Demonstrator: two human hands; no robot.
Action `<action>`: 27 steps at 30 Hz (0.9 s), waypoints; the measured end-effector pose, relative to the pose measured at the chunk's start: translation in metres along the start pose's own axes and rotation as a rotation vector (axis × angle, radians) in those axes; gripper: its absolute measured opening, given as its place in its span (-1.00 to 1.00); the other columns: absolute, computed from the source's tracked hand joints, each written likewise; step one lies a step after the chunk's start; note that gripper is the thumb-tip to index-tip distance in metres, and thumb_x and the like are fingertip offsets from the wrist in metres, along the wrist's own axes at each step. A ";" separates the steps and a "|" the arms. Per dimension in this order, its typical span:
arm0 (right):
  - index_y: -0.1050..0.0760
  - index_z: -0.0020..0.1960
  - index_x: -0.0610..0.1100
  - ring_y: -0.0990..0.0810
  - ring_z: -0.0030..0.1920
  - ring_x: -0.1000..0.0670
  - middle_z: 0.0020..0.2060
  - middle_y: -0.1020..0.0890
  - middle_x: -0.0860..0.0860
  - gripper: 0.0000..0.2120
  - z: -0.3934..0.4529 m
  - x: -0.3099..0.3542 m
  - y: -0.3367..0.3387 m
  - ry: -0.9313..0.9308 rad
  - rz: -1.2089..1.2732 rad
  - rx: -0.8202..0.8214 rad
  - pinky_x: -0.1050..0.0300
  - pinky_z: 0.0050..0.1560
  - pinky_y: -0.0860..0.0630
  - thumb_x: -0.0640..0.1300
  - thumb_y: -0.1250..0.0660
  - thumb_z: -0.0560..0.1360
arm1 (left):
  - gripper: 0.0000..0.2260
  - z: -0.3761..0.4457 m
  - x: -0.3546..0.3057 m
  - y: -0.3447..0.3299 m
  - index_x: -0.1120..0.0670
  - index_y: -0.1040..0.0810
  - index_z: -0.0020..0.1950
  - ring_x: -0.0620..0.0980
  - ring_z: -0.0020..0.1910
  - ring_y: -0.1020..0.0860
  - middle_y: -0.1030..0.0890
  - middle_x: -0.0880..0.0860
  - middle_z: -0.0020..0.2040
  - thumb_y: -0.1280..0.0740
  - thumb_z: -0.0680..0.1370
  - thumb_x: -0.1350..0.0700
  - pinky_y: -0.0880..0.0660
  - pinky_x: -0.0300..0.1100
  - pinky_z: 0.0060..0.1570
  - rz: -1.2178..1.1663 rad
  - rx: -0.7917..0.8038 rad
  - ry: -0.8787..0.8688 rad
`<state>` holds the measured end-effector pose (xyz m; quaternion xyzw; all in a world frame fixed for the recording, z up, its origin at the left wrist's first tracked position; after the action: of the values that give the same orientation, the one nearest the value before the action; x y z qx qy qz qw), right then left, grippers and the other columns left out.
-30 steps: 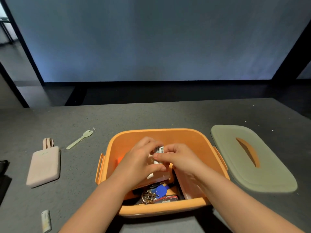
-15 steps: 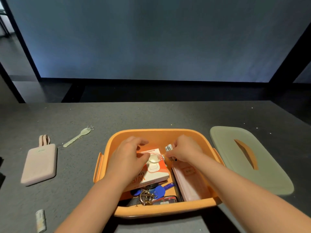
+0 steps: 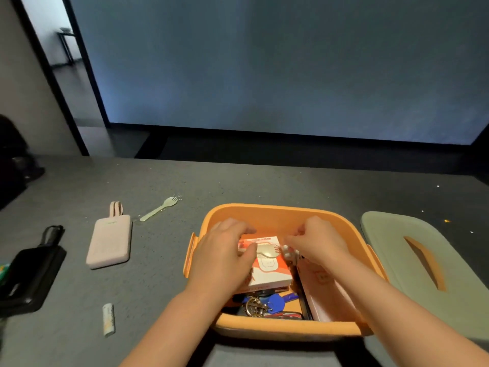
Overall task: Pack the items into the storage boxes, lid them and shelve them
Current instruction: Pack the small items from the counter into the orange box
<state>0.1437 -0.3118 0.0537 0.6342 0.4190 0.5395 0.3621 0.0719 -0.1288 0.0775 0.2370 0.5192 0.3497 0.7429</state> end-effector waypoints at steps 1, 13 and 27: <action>-0.62 -0.25 -0.06 -0.59 -0.31 0.09 -0.36 -0.64 0.04 -0.82 -0.008 0.011 0.004 0.048 0.037 -0.019 0.15 -0.30 -0.49 0.01 -0.37 0.44 | -0.82 -0.009 0.002 0.009 -0.08 -0.58 0.04 -0.14 0.03 -0.48 -0.56 -0.17 -0.01 -0.31 0.46 -0.01 -0.43 -0.16 0.00 -0.021 -0.041 0.018; -0.58 -0.26 0.07 -0.51 -0.46 0.11 -0.41 -0.61 0.21 -0.91 -0.124 0.169 -0.063 0.567 0.426 0.000 0.06 -0.31 -0.48 -0.08 -0.37 0.41 | -0.82 -0.156 0.129 0.107 -0.09 -0.57 -0.04 -0.24 0.01 -0.47 -0.55 -0.24 -0.06 -0.23 0.44 -0.04 -0.31 -0.42 0.04 0.087 -0.288 0.460; -0.57 -0.23 0.08 -0.55 -0.38 0.12 -0.38 -0.61 0.22 -0.92 -0.160 0.273 -0.157 0.688 0.326 0.245 0.11 -0.21 -0.54 -0.07 -0.34 0.41 | -0.83 -0.218 0.173 0.162 -0.11 -0.56 0.00 -0.28 0.04 -0.41 -0.51 -0.25 -0.04 -0.25 0.45 0.00 -0.31 -0.41 0.03 0.185 -0.408 0.537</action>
<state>-0.0183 0.0019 0.0396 0.5131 0.4710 0.7169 0.0318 -0.1389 0.1061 0.0128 0.0292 0.5918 0.5621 0.5769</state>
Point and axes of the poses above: each hand's wrist, its own z-axis towards the middle knuckle, its own y-axis out of the back of the hand, x = y × z, the point moved 7 cm from there along z, towards the middle knuckle
